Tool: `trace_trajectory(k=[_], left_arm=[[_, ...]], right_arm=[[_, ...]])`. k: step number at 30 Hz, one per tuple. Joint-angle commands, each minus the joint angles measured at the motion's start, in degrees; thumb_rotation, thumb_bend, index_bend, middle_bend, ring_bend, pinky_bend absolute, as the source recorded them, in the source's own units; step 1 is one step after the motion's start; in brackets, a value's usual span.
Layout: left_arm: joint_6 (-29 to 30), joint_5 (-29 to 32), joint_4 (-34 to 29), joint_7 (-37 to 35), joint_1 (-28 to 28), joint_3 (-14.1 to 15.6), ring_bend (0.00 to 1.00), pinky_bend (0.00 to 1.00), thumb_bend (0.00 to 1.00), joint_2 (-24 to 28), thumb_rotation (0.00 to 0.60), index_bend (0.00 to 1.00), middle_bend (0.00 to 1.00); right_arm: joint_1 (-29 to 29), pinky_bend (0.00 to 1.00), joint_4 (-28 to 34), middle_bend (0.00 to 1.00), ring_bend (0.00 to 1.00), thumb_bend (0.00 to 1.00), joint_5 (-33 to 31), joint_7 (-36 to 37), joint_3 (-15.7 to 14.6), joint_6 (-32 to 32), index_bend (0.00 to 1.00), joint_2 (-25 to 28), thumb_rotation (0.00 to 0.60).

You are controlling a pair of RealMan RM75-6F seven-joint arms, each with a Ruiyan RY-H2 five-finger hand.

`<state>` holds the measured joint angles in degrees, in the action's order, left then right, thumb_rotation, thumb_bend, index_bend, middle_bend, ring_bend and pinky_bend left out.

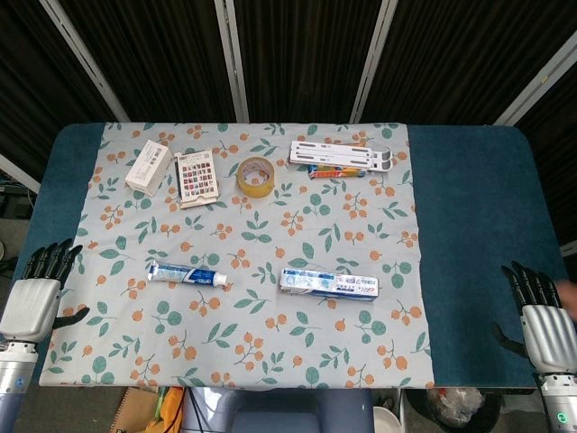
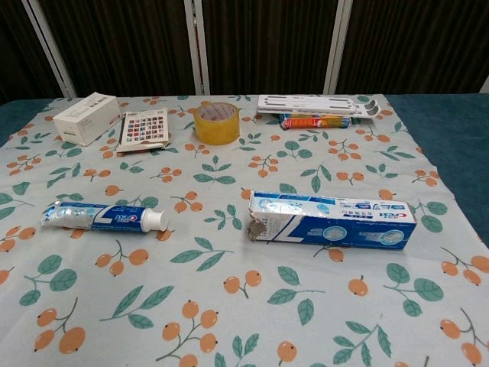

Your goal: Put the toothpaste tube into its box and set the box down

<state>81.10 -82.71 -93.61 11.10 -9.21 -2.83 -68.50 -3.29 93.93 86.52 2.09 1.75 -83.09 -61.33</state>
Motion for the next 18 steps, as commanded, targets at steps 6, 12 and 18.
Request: trace_trajectory(k=[6,12,18], left_arm=[[0.0,0.1,-0.1,0.0,0.0,0.0,0.0,0.0,0.0,0.0,0.6,0.0,0.0],[-0.2,0.3,0.0,0.0,0.0,0.0,0.0,0.0,0.0,-0.1,0.6,0.0,0.0],[-0.9,1.2,-0.2,-0.3,-0.3,-0.4,0.0,0.0,0.0,0.1,0.6,0.0,0.0]], right_arm=[[0.0,0.0,0.1,0.02,0.0,0.31,0.0,0.0,0.0,0.1,0.0,0.1,0.6],[-0.2,0.0,0.9,0.02,0.0,0.3,0.2,0.4,0.0,0.2,0.0,0.1,0.6],[-2.9,0.0,5.4,0.03,0.0,0.31,2.5,-0.5,0.6,2.5,0.0,0.1,0.6]])
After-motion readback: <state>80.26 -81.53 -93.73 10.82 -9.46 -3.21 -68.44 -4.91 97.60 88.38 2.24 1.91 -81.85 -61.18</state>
